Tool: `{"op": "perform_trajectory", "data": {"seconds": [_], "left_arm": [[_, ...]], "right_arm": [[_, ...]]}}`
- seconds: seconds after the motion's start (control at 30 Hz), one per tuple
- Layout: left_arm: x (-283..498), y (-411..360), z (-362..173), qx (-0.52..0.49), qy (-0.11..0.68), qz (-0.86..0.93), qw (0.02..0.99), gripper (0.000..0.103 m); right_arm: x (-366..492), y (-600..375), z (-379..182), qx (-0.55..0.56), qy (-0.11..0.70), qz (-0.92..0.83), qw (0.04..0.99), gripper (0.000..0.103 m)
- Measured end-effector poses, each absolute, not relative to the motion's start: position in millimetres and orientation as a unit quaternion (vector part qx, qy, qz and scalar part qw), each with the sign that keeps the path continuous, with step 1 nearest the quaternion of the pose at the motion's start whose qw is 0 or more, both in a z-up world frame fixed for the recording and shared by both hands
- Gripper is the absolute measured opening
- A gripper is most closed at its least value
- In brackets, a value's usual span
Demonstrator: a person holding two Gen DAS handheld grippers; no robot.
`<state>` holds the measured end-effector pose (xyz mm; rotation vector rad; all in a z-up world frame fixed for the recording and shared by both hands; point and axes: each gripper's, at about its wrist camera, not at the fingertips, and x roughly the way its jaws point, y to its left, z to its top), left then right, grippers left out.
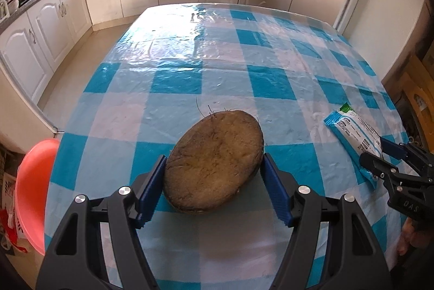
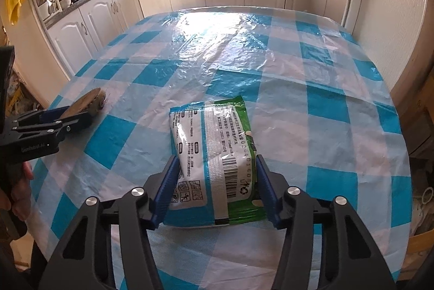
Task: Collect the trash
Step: 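Lift the potato and packet and carry both toward the orange bucket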
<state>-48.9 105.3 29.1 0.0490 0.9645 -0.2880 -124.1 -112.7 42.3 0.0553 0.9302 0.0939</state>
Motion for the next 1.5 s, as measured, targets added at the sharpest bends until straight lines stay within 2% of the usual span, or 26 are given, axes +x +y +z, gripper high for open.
{"op": "perform_trajectory", "data": {"seconds": [0.27,1.5], "left_arm": [[-54,123,30,0.0,0.461,-0.128,0.878,0.07],[-76,216,45,-0.095,0.431,-0.087,0.893,0.069]], "right_arm": [[-126,-112,46,0.031,0.443,0.043,0.895,0.051],[-111,-36,70,0.006,0.437,0.108,0.893,0.05]]}}
